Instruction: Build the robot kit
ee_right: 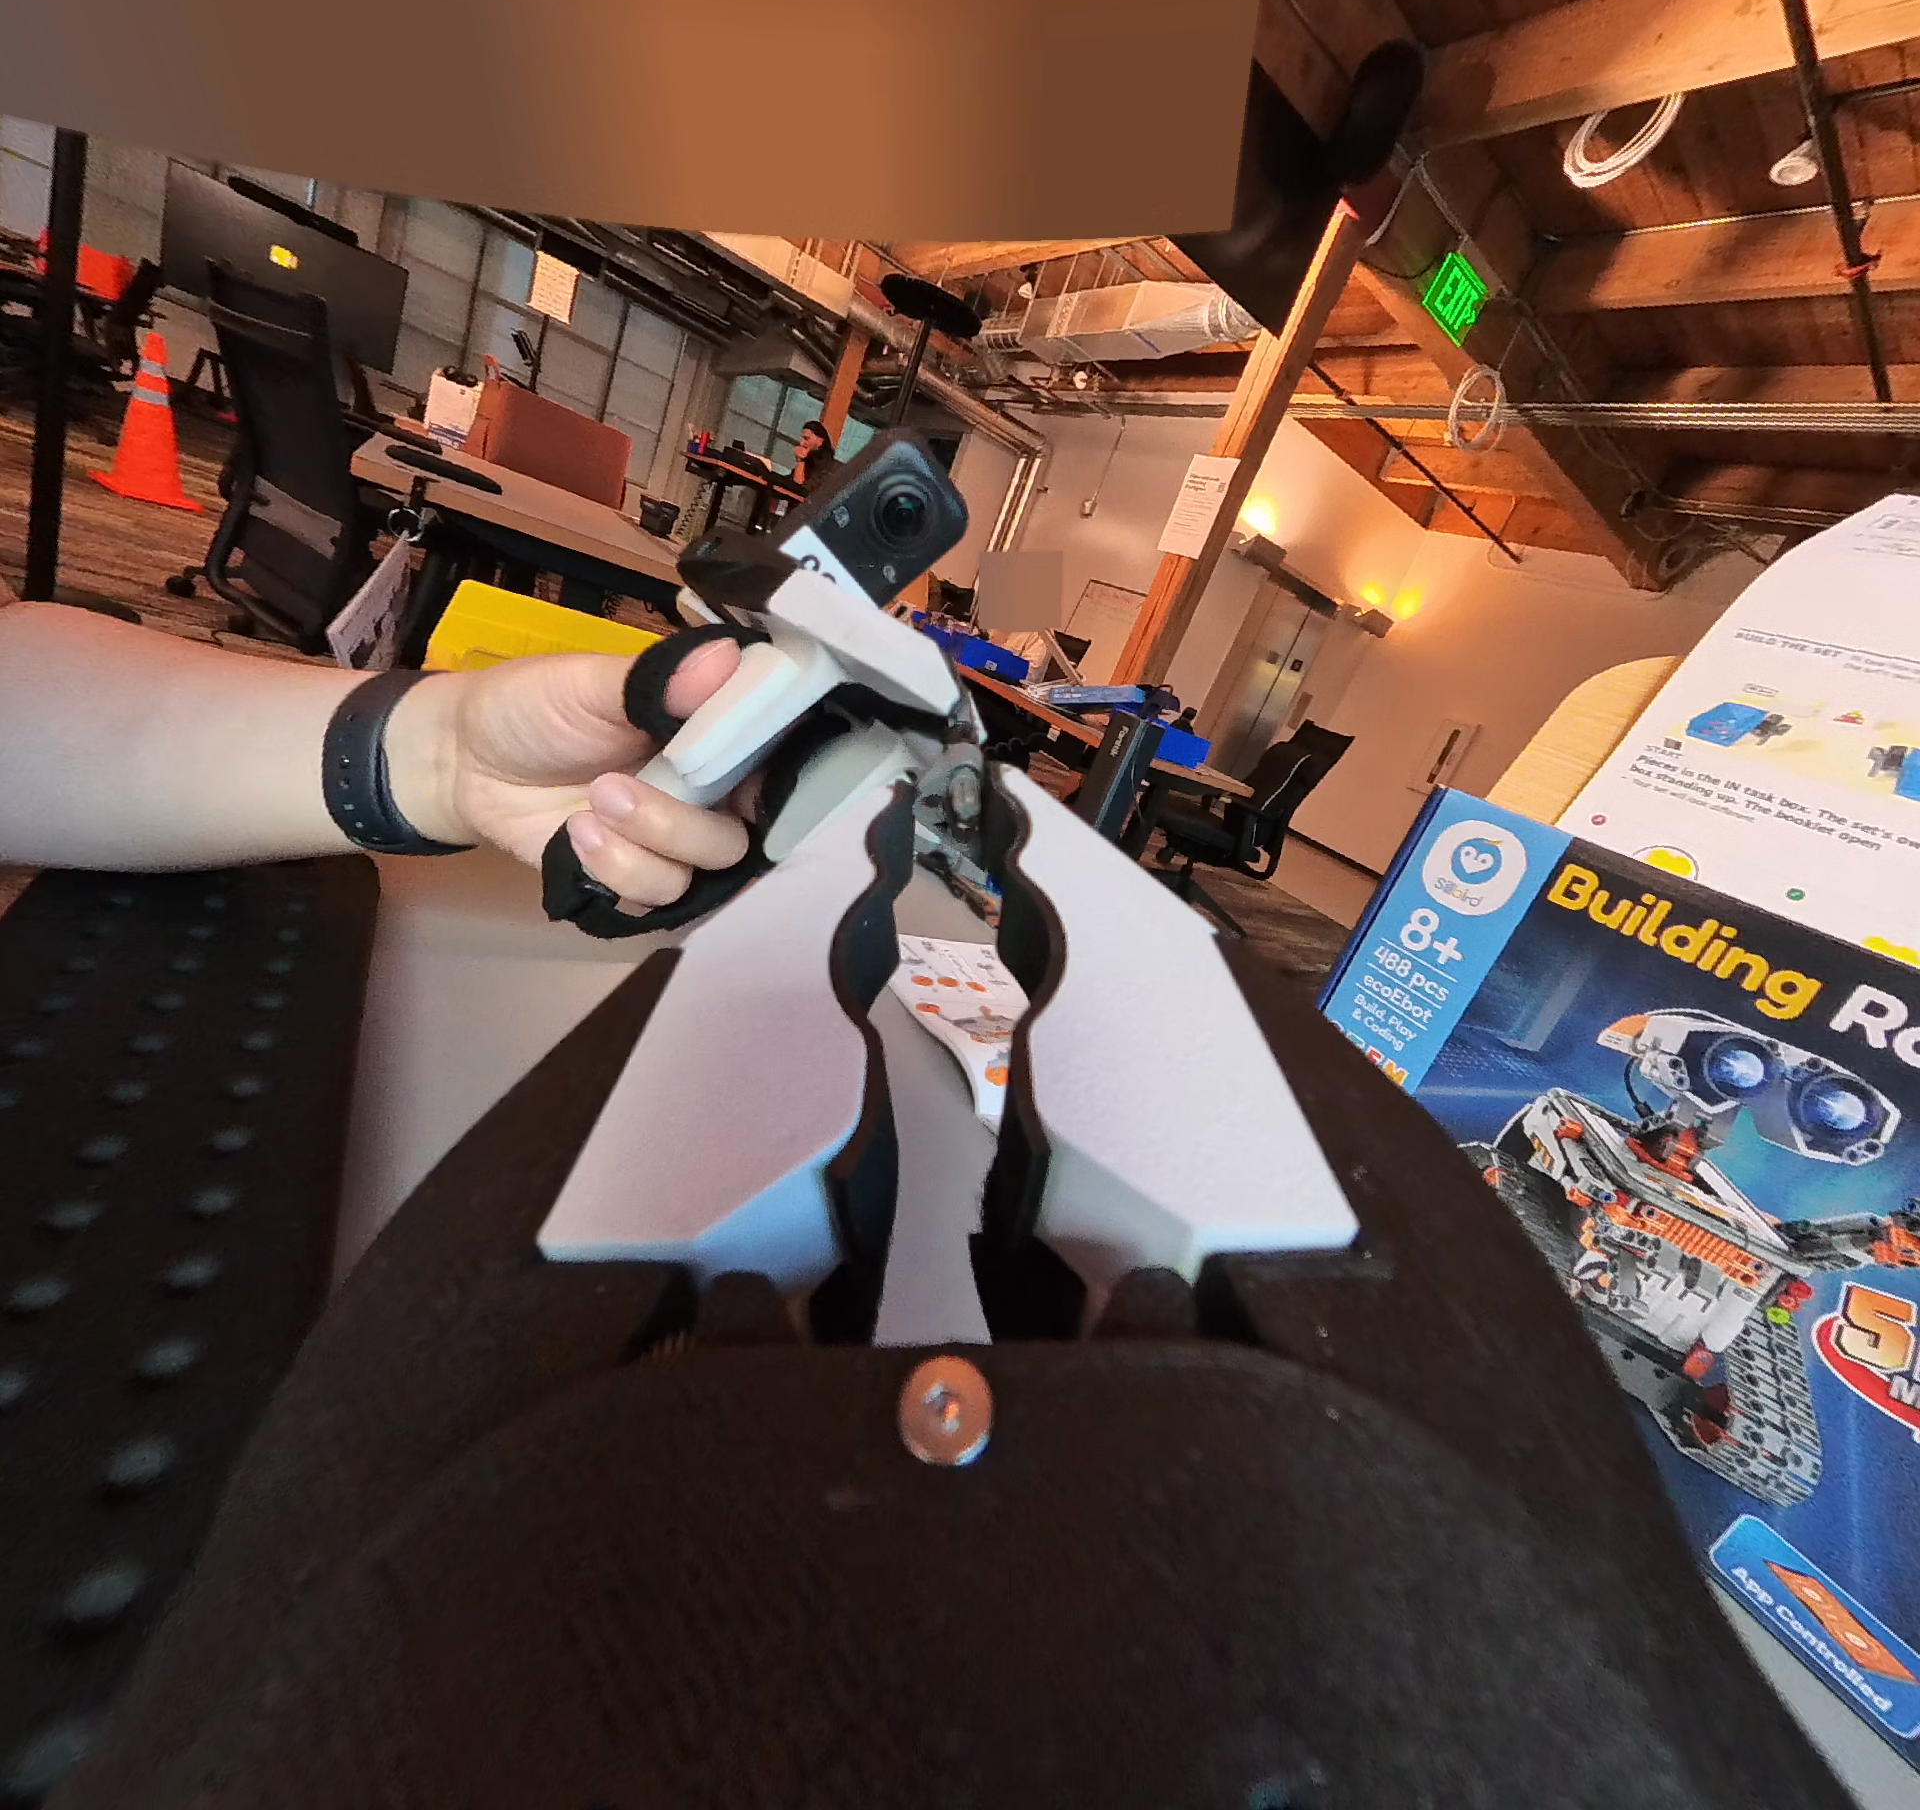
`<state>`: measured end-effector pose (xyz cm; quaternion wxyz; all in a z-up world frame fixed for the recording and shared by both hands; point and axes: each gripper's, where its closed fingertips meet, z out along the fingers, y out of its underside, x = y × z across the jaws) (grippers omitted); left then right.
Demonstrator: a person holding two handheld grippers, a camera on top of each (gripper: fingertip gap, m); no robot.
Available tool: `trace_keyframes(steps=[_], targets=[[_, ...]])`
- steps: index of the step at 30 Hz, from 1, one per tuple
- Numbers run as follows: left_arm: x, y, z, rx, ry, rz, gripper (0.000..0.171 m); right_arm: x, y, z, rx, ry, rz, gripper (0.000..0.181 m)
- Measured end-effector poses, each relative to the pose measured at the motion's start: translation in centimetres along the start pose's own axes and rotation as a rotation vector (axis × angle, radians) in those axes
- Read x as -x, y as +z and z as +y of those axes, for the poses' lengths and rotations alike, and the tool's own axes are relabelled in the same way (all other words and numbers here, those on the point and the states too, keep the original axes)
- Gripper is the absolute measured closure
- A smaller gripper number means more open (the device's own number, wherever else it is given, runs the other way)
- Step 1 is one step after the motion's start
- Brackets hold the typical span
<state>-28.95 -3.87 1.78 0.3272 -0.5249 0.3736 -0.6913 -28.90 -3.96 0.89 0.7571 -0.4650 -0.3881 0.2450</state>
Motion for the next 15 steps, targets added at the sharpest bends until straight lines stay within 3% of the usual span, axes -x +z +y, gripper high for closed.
trace_keyframes(steps=[7,11,15], targets=[[1.1,-0.6,-0.3,0.016,0.002,-0.047,0.171,-0.2,0.4,1.2,0.037,0.092,-0.027,0.168],[4.1,-2.4,2.7,0.292,0.206,-0.255,0.171,-0.6,0.3,2.4,0.131,0.339,-0.150,0.146],[5.7,-3.7,5.5,0.495,0.309,-0.348,0.170,-0.2,0.6,6.3,0.325,0.558,-0.211,0.145]])
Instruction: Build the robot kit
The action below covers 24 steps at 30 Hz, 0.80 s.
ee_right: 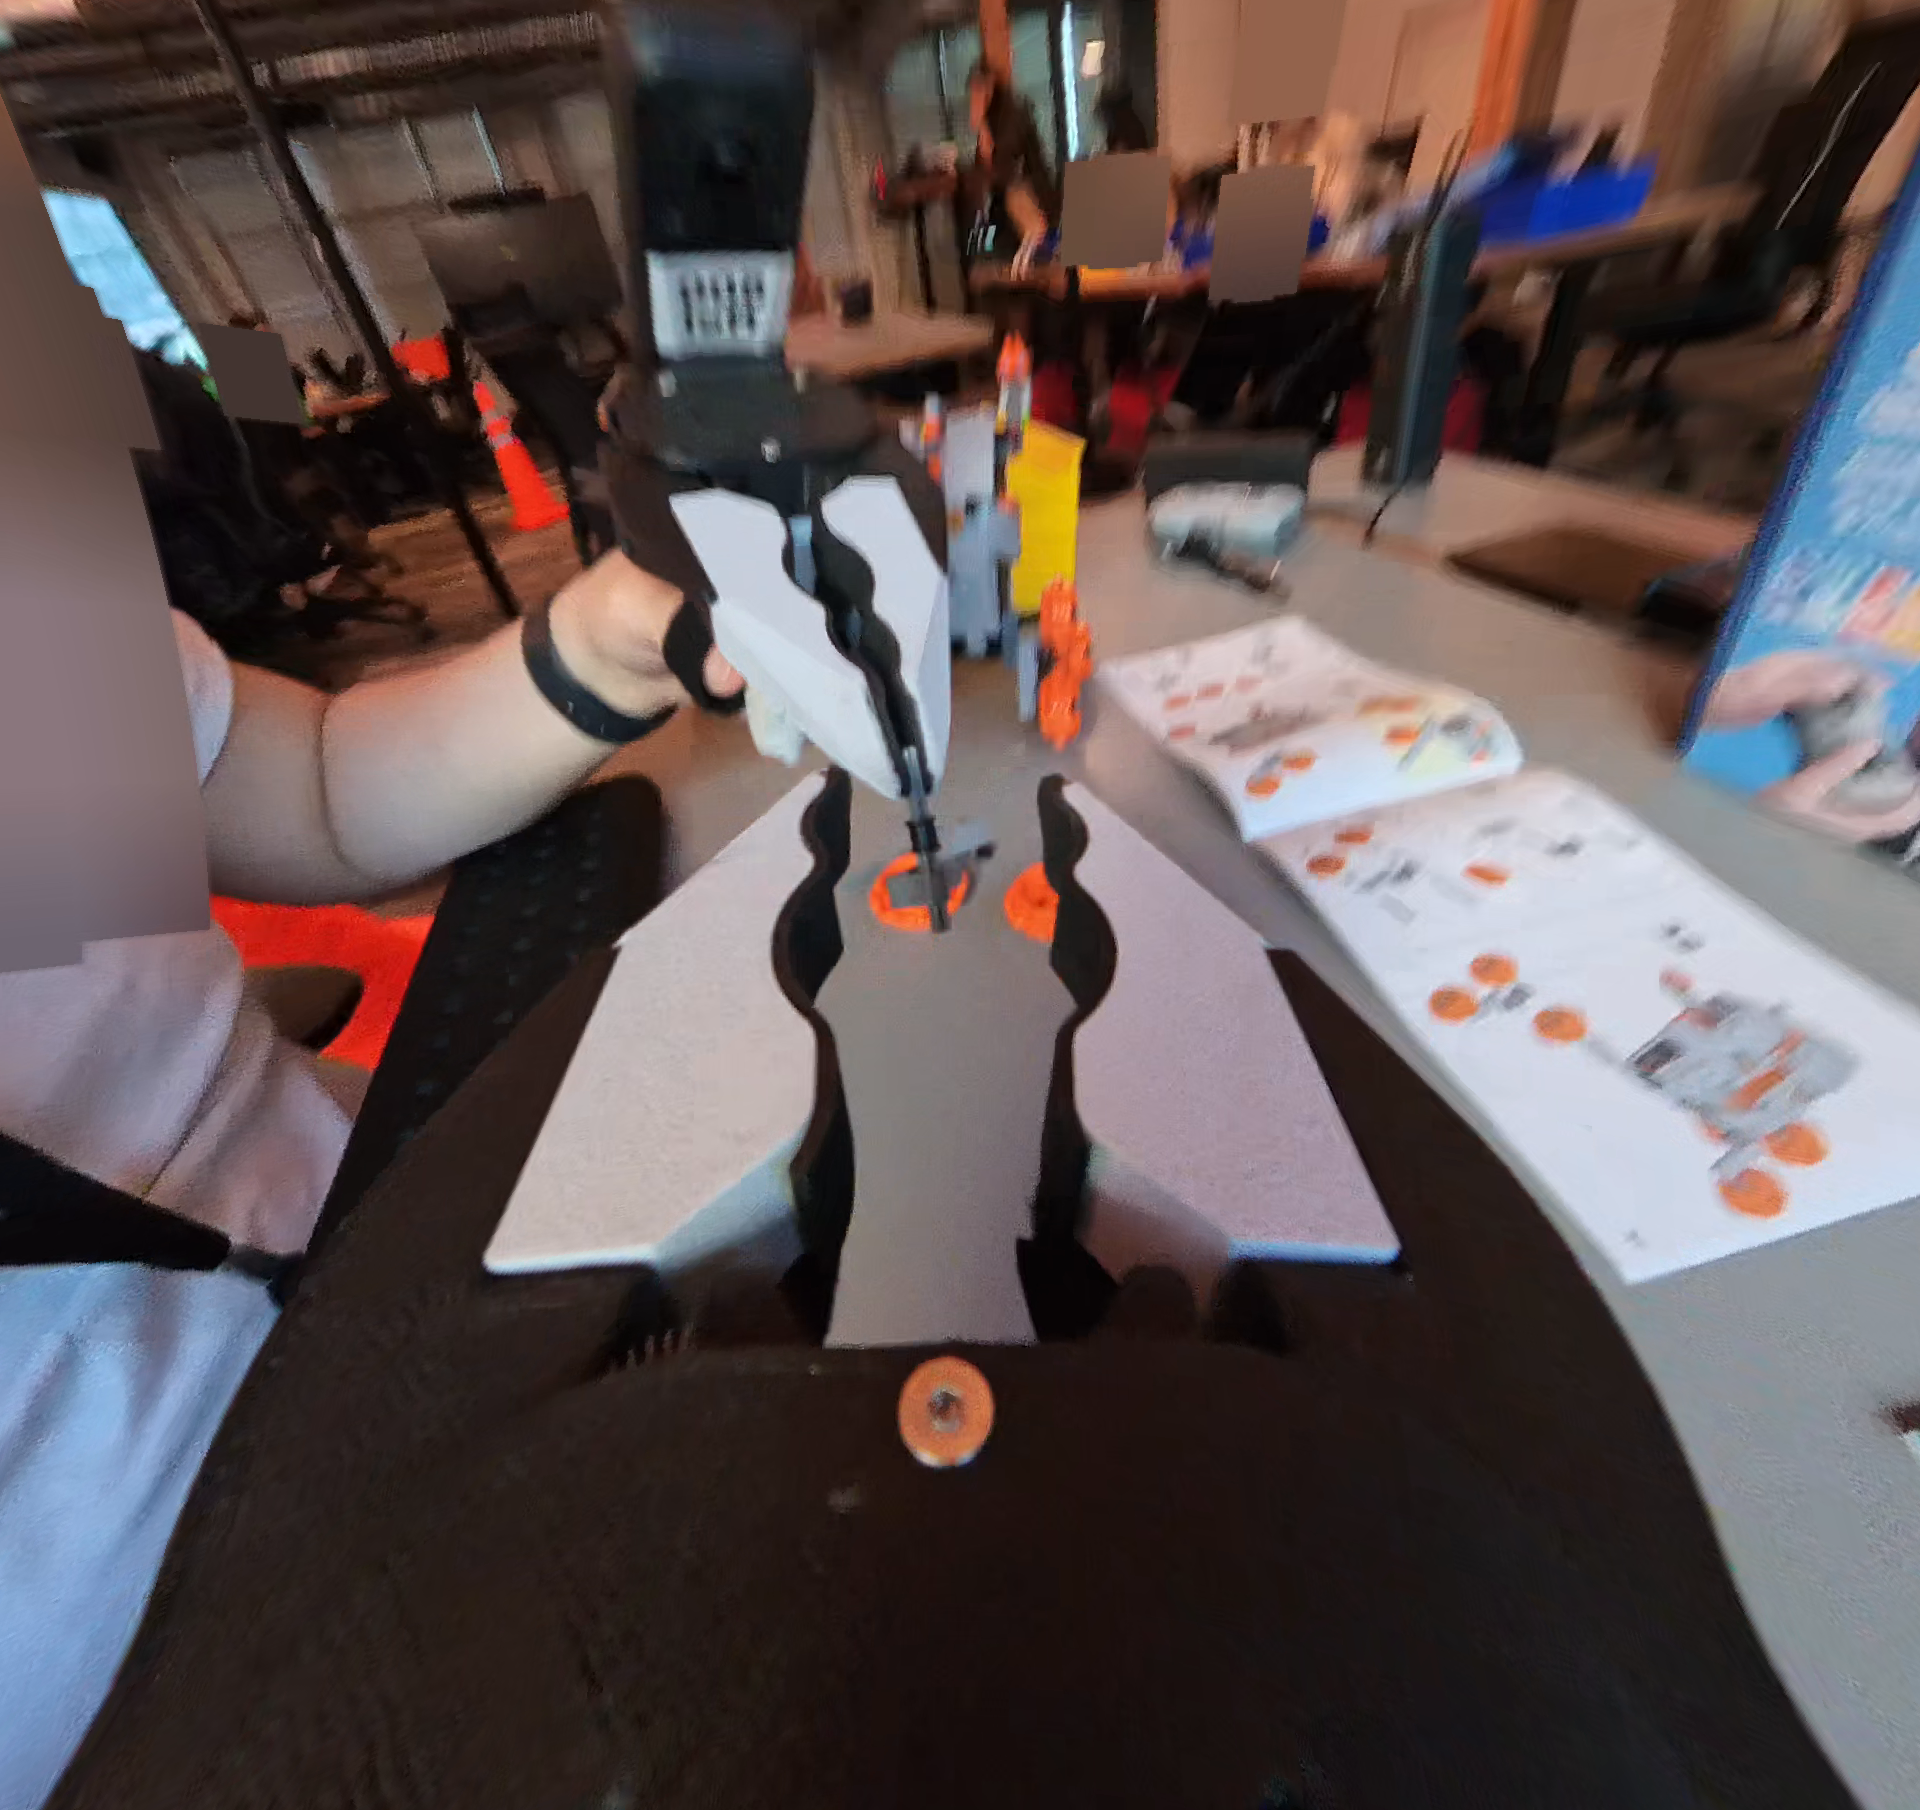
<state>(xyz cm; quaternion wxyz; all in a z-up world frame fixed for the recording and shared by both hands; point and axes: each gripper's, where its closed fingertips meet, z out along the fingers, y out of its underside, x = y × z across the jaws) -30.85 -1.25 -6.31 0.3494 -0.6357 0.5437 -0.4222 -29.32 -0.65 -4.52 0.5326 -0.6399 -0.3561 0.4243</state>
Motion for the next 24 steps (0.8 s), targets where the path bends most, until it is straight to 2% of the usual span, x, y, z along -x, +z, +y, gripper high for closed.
trace_keyframes(steps=[2,3,6,14,24], targets=[[0.2,0.4,0.7,0.034,0.002,-0.010,0.170,-0.3,1.1,2.2,0.097,0.005,0.020,0.149],[0.2,0.5,1.1,0.052,-0.003,-0.009,0.170,-0.1,1.5,3.0,0.142,-0.029,0.025,0.160],[0.4,0.7,1.7,0.085,0.012,-0.019,0.170,0.4,2.4,4.1,0.214,-0.153,0.054,0.175],[0.0,0.9,2.0,0.096,0.013,0.009,0.170,0.6,2.8,4.6,0.248,-0.197,0.051,0.176],[0.4,1.4,0.5,-0.078,-0.155,0.088,0.170,0.0,2.4,3.6,0.174,-0.119,0.079,0.176]])
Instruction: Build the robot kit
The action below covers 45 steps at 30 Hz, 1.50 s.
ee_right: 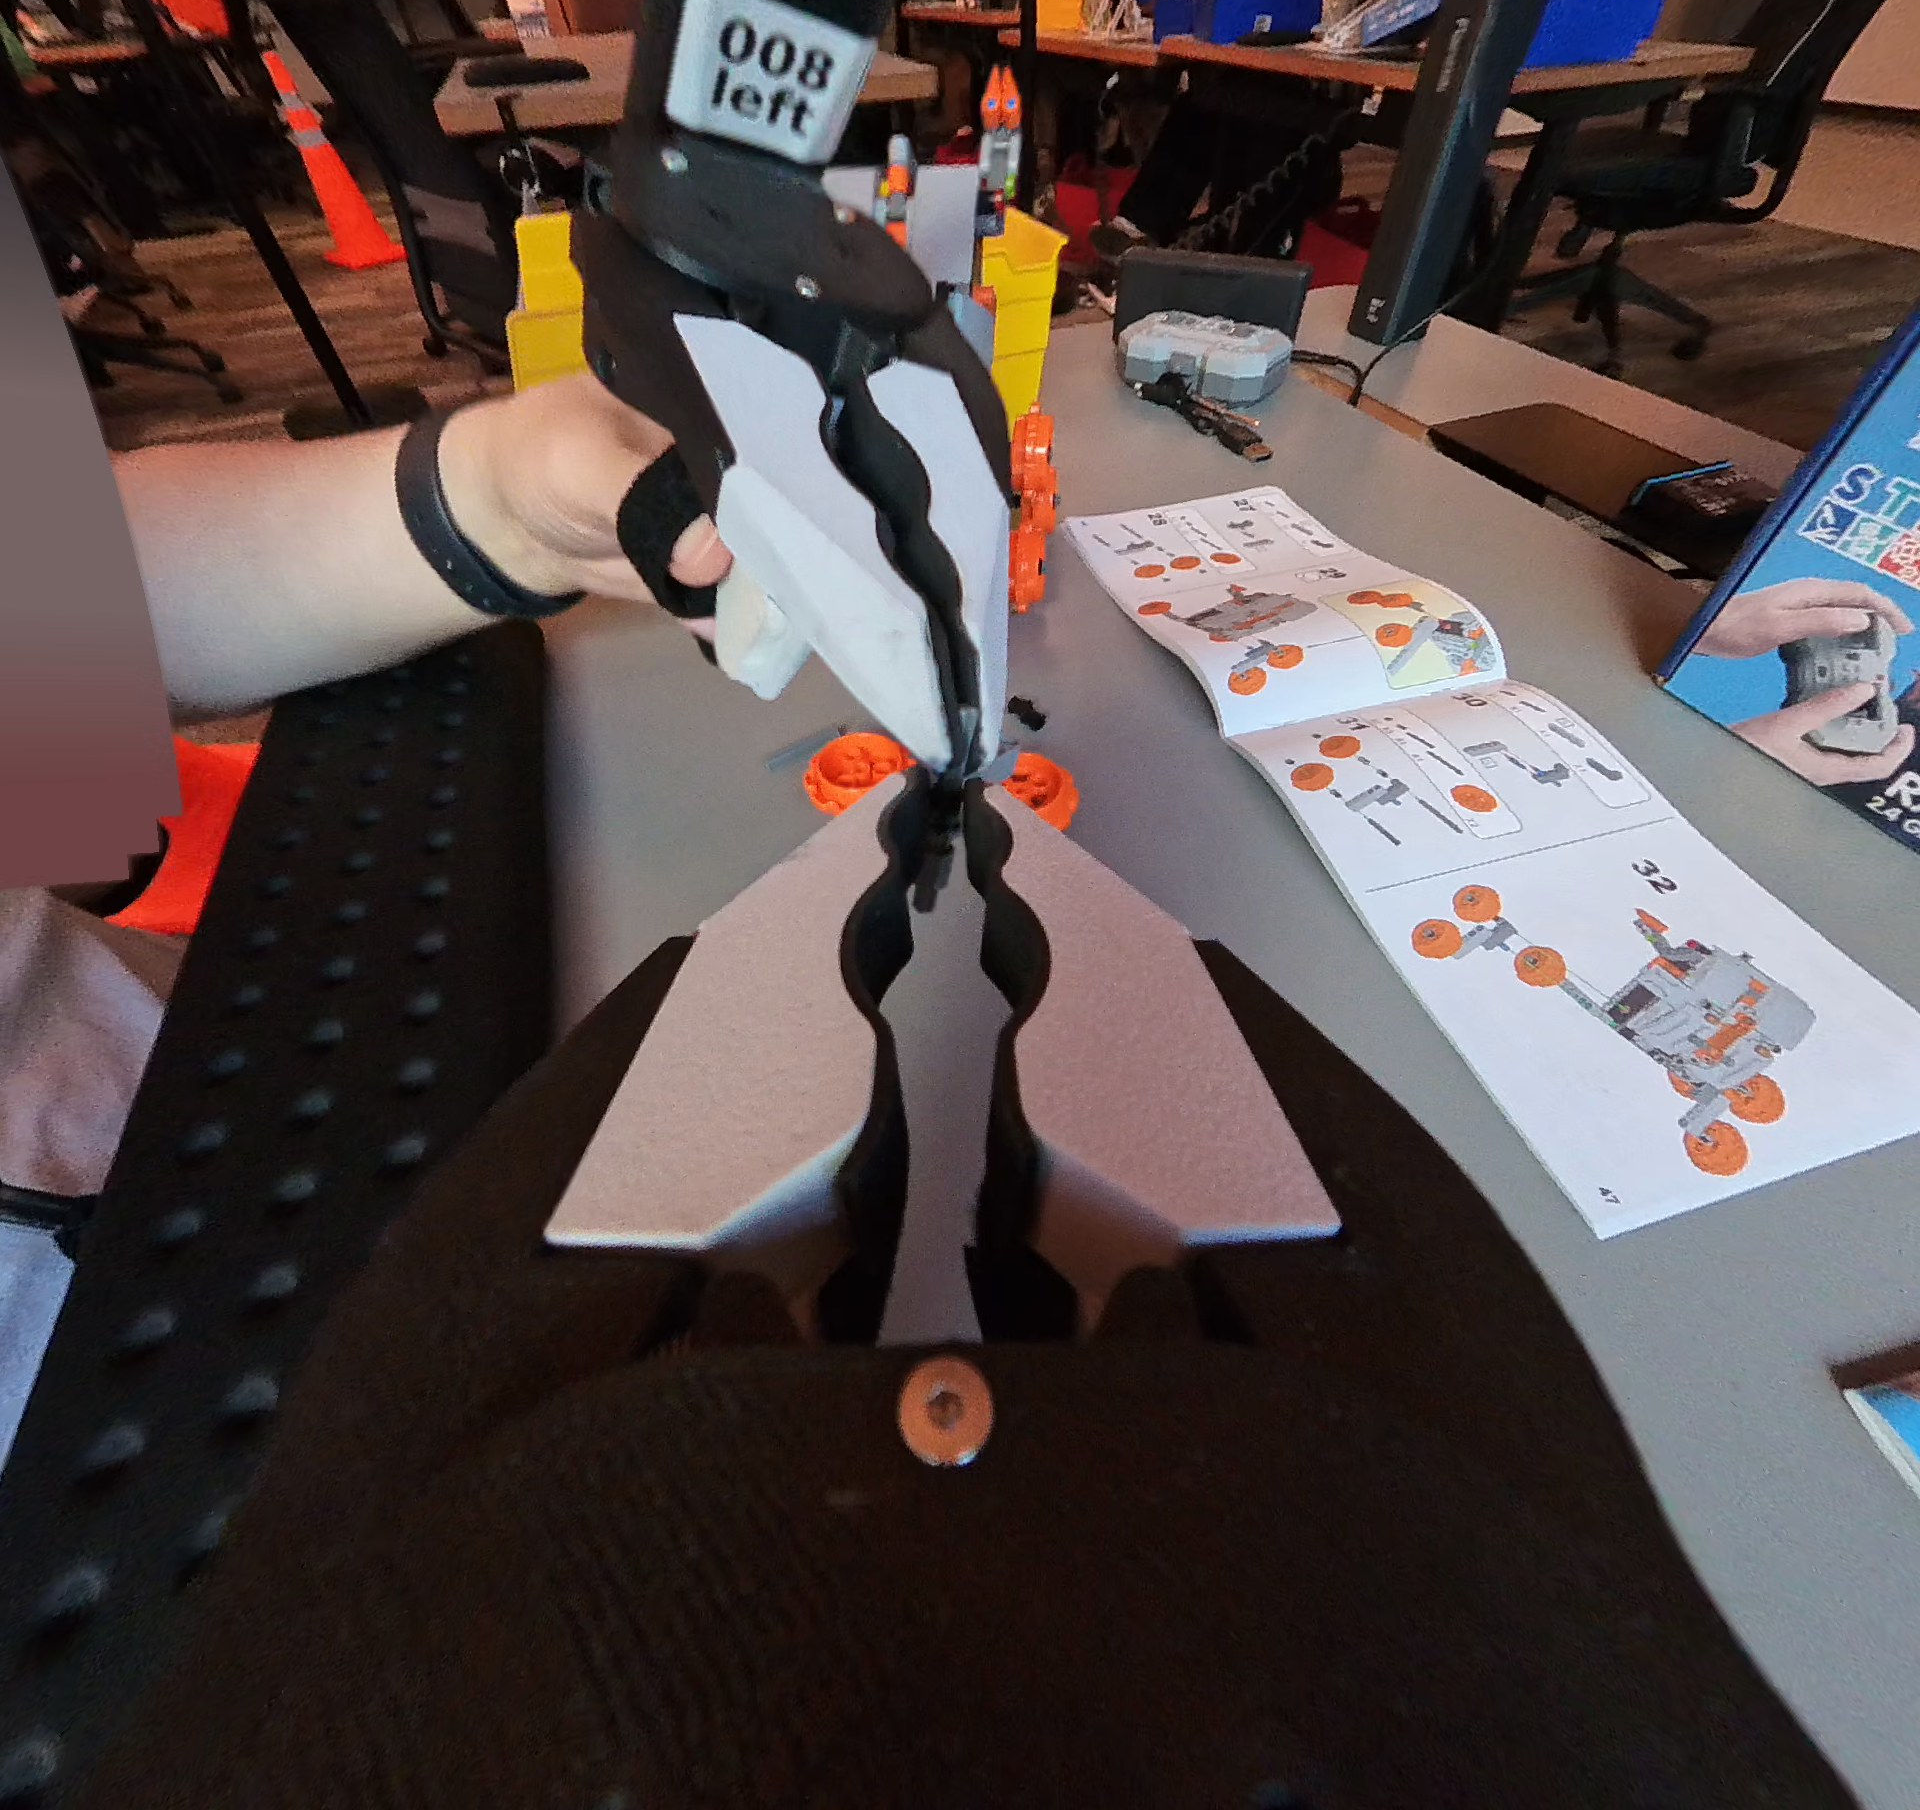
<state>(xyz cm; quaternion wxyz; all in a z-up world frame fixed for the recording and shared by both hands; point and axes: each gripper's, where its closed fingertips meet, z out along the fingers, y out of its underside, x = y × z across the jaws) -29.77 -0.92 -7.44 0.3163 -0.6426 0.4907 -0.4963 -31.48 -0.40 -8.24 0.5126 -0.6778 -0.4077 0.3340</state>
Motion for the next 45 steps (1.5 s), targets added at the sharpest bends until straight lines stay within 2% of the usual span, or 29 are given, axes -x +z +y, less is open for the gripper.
trace_keyframes(steps=[4,9,20,45], targets=[[0.3,0.3,-0.7,-0.070,-0.082,0.008,0.171,-0.4,-0.4,-0.3,-0.041,0.089,-0.018,0.177],[0.8,0.6,0.1,-0.021,-0.111,-0.010,0.171,-0.4,-0.1,0.7,-0.005,0.169,-0.047,0.176],[1.2,0.8,0.4,-0.020,-0.173,-0.008,0.171,-0.4,-0.1,1.3,0.007,0.289,-0.111,0.175],[1.6,0.8,1.0,0.001,-0.225,0.009,0.171,-0.4,0.2,2.0,0.014,0.373,-0.155,0.175]])
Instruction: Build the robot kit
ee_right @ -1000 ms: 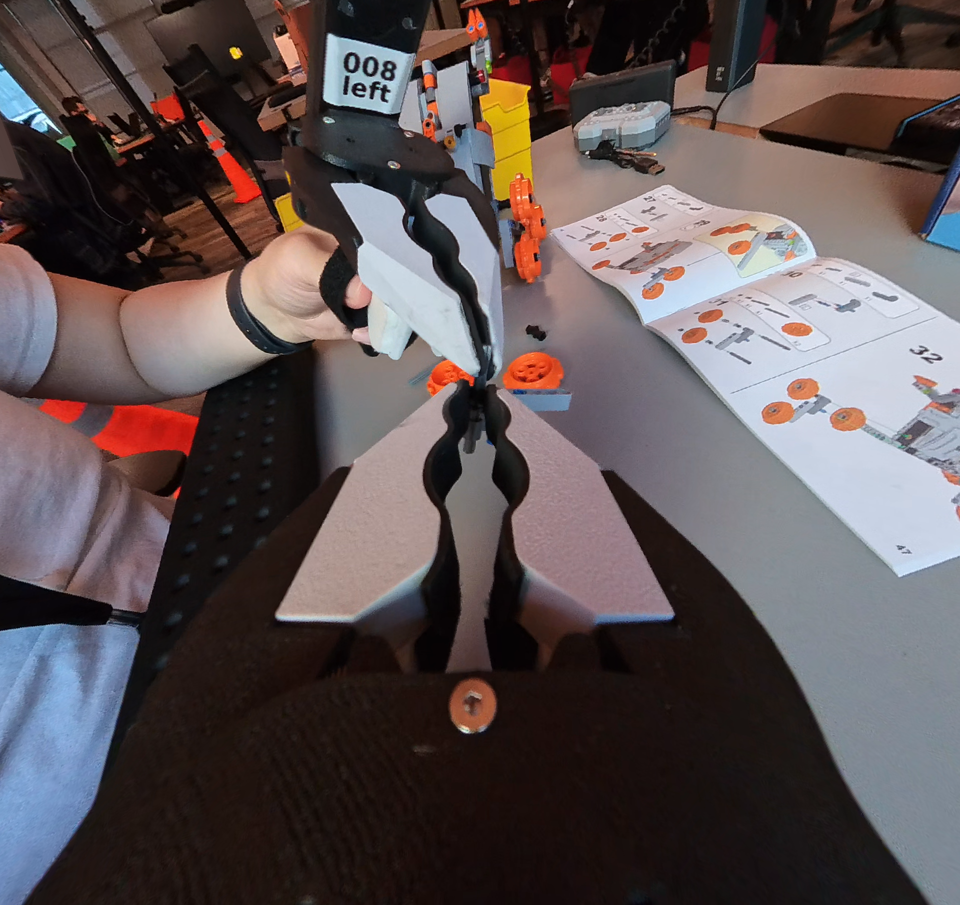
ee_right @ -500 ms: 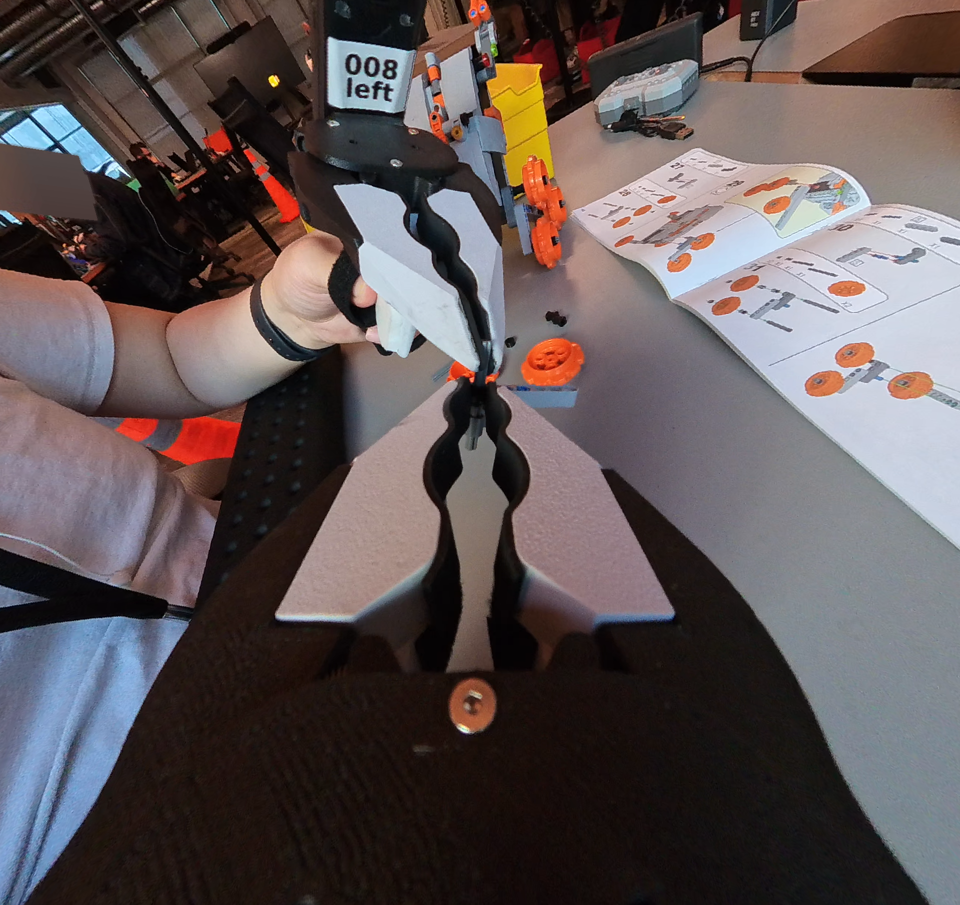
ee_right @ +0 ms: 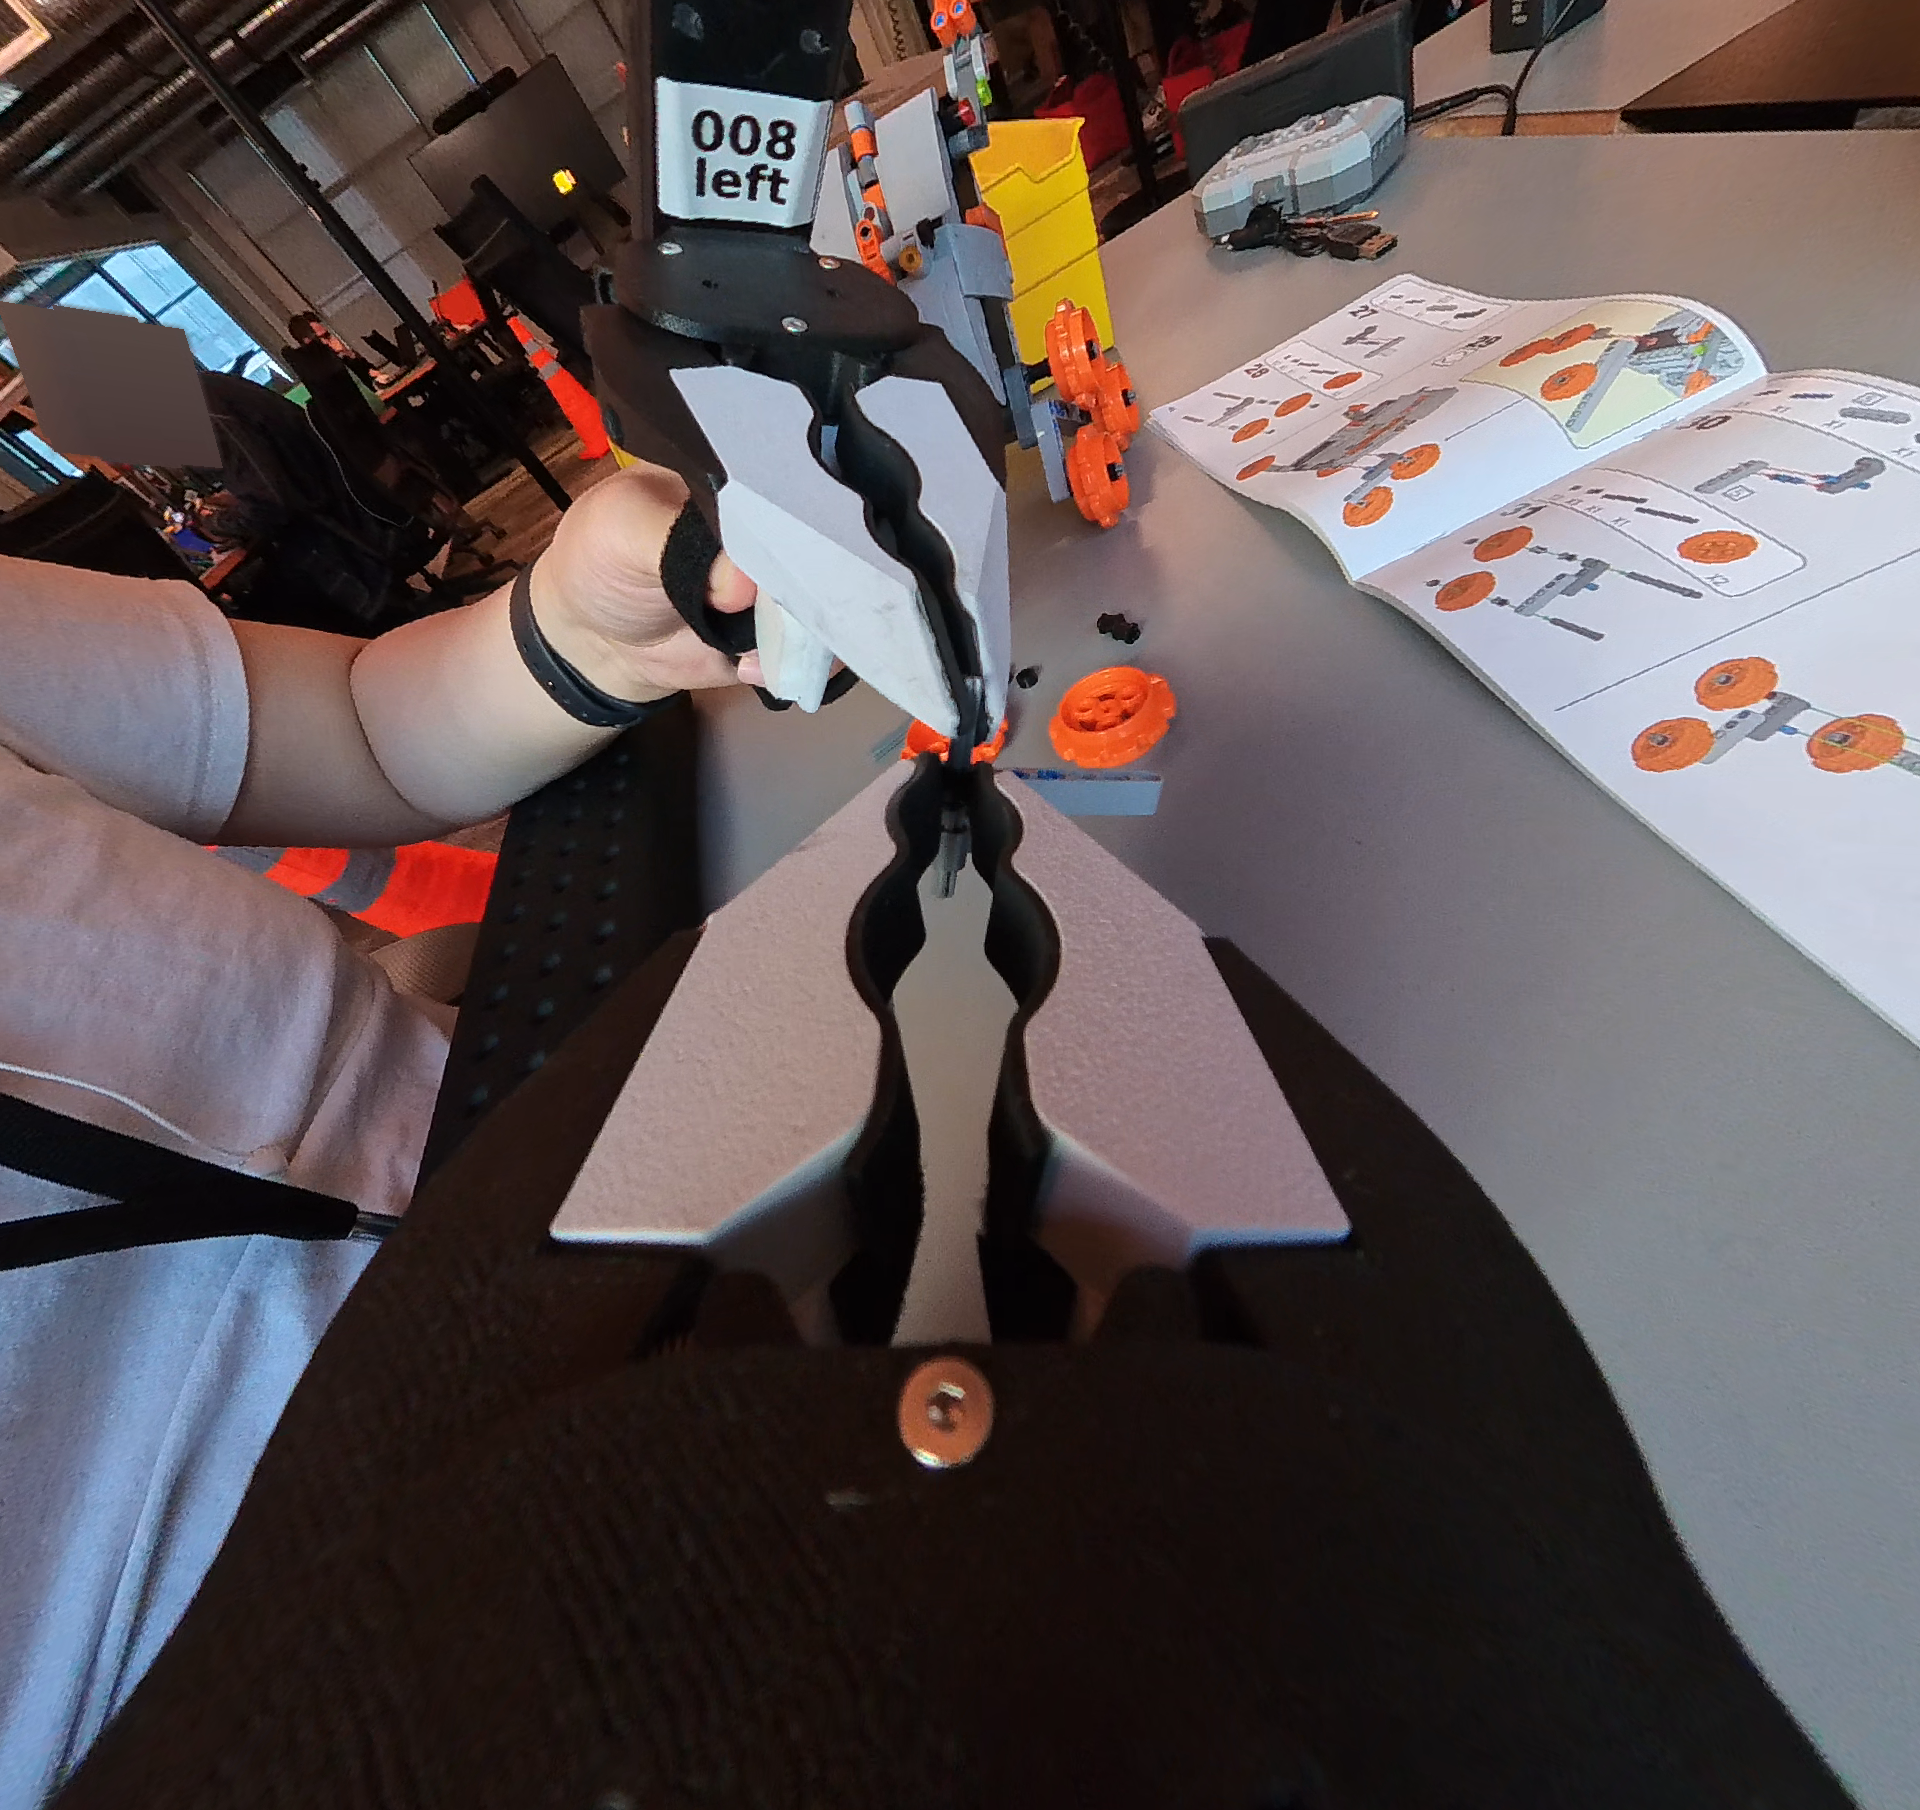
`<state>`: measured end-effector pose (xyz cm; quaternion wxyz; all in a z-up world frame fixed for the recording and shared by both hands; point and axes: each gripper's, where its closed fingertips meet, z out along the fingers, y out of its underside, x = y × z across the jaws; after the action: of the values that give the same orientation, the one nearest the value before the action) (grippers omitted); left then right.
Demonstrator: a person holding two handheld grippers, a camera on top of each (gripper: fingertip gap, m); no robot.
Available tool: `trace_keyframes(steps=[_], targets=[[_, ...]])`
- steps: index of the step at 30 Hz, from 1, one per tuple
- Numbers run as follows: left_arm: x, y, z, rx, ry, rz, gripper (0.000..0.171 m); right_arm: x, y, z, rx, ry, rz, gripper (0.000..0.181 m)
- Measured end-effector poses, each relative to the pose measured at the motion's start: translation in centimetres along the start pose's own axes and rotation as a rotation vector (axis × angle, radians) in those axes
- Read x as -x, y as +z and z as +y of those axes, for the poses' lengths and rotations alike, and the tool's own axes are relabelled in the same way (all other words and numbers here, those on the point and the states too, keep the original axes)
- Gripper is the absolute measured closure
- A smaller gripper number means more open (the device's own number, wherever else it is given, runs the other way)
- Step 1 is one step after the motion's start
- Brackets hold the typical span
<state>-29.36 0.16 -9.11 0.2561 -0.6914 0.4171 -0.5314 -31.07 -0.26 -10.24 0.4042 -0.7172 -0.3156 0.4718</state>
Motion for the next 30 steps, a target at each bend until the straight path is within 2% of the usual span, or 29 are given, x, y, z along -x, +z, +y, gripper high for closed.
trace_keyframes(steps=[27,30], targets=[[-0.2,0.1,0.1,0.014,0.022,-0.001,0.171,0.1,-0.1,0.4,0.014,-0.004,0.006,0.175],[-0.8,-0.2,-0.8,-0.034,-0.016,0.069,0.171,0.5,-0.6,-1.0,-0.099,0.040,-0.066,0.175]])
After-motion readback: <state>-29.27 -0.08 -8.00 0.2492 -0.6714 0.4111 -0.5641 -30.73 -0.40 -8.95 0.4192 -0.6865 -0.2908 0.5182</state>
